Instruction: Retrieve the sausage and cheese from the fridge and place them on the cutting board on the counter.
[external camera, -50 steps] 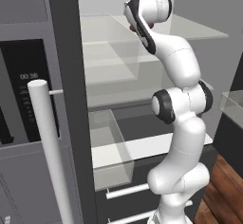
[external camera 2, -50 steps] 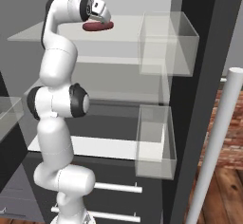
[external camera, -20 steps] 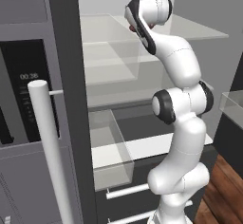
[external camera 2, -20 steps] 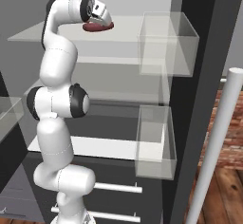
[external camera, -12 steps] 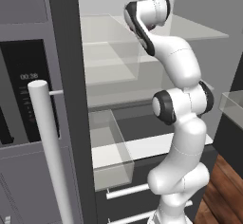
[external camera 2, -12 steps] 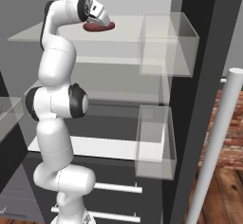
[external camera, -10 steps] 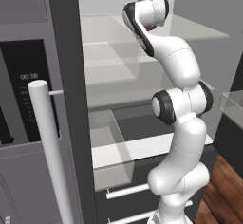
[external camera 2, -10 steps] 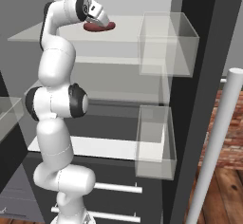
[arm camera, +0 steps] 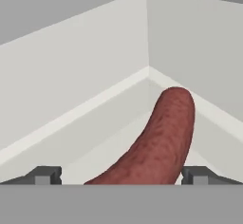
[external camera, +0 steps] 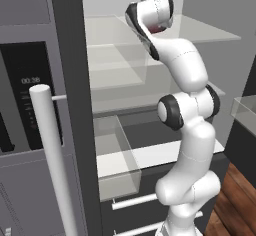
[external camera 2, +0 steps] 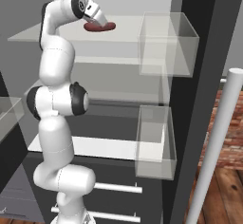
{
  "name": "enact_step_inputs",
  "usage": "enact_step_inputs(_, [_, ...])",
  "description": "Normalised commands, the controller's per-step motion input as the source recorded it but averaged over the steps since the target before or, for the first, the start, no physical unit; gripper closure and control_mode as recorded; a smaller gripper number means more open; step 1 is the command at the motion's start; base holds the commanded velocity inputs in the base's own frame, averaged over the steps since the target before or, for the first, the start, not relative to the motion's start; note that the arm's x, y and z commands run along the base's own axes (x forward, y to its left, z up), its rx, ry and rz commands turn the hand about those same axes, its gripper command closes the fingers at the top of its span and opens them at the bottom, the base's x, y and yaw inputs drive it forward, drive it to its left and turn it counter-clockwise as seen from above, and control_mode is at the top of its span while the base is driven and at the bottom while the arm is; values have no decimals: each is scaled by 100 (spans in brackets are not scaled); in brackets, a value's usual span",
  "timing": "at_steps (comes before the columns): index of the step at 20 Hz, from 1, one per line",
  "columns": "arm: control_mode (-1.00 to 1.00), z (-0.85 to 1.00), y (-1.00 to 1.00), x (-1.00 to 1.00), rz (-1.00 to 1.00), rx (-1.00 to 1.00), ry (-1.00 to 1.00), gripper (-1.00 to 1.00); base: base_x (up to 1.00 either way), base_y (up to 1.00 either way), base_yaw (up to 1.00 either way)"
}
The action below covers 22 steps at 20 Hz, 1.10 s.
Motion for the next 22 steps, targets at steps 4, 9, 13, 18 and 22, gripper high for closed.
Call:
enact_step_inputs(4, [-100, -12, -18, 8, 18, 0, 3, -100, 0, 0, 0])
enact_step_inputs(9, [-100, -12, -17, 12, 28, 0, 0, -100, 0, 0, 0])
enact_step_inputs(13, [-100, -8, -9, 13, 33, 0, 0, -100, 0, 0, 0])
enact_step_inputs(18, [-100, -1, -1, 18, 28, 0, 0, -100, 0, 0, 0])
enact_step_inputs(22, [-100, 8, 0, 23, 24, 0, 0, -100, 0, 0, 0])
